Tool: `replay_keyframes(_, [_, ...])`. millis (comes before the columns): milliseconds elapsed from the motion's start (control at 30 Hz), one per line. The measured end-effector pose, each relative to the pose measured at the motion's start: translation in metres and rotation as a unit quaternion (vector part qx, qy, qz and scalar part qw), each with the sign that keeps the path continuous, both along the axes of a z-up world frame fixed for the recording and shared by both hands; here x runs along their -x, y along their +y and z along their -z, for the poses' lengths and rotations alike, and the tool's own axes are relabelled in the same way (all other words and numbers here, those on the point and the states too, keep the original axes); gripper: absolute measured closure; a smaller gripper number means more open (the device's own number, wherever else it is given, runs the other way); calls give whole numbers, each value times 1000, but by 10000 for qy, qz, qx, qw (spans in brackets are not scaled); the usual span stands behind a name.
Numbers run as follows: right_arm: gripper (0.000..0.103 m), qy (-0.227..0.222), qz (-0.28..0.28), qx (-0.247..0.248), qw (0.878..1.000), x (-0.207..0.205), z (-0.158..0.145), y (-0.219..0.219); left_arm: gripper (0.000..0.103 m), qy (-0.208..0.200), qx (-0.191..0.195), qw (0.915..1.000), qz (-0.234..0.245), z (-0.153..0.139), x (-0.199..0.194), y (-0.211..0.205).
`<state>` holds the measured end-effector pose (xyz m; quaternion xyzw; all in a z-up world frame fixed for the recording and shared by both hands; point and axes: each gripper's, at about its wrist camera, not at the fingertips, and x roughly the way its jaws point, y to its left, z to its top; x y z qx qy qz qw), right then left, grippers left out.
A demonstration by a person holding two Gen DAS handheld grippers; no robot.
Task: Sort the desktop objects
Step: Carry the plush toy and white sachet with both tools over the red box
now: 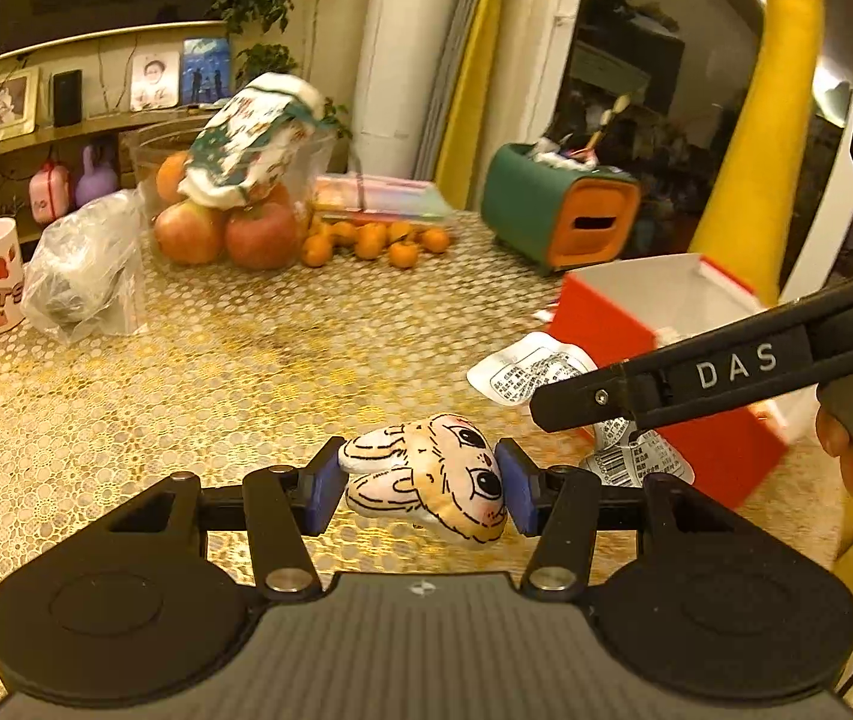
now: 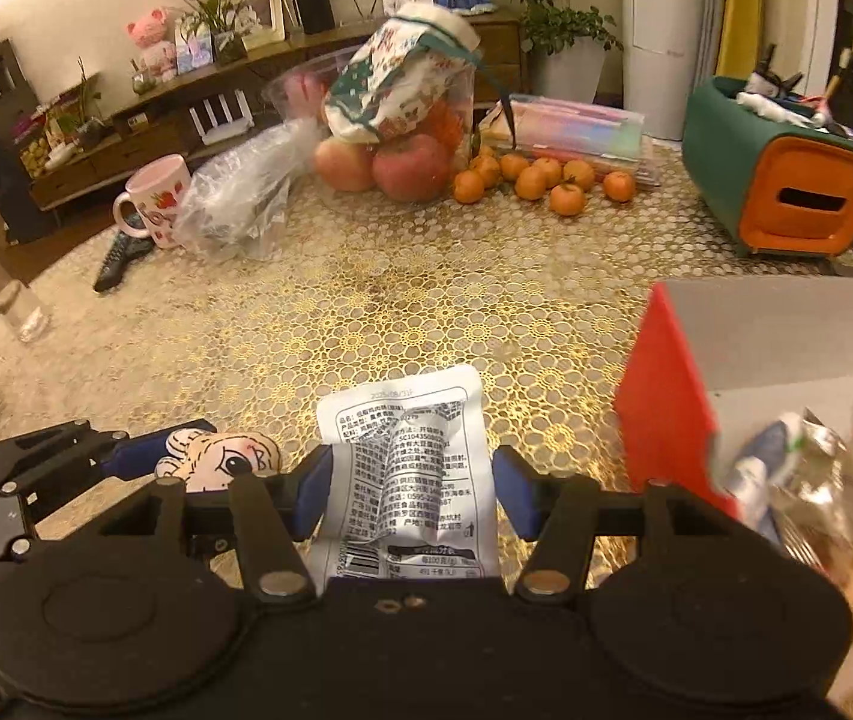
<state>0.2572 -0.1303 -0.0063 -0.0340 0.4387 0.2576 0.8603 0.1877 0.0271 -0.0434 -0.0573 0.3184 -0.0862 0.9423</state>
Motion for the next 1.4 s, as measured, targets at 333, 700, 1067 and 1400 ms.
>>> replay_keyframes(333, [46, -156, 256, -234, 9993, 33, -25, -65, 50, -190, -39, 9990, 415, -33, 20, -49])
replay_keyframes(700, [46, -351, 780, -351, 9957, 42, -42, -149, 50, -348, -108, 9941, 1022, -50, 15, -120])
replay_keyframes(1067, [46, -544, 1284, -244, 9899, 24, -46, -209, 50, -388, -256, 9883, 1455, -52, -9, -182])
replay_keyframes(1400, [46, -621, 1709, 9, 9833, -15, -29, -245, 50, -250, -588, 9855, 1570, -39, -51, -221])
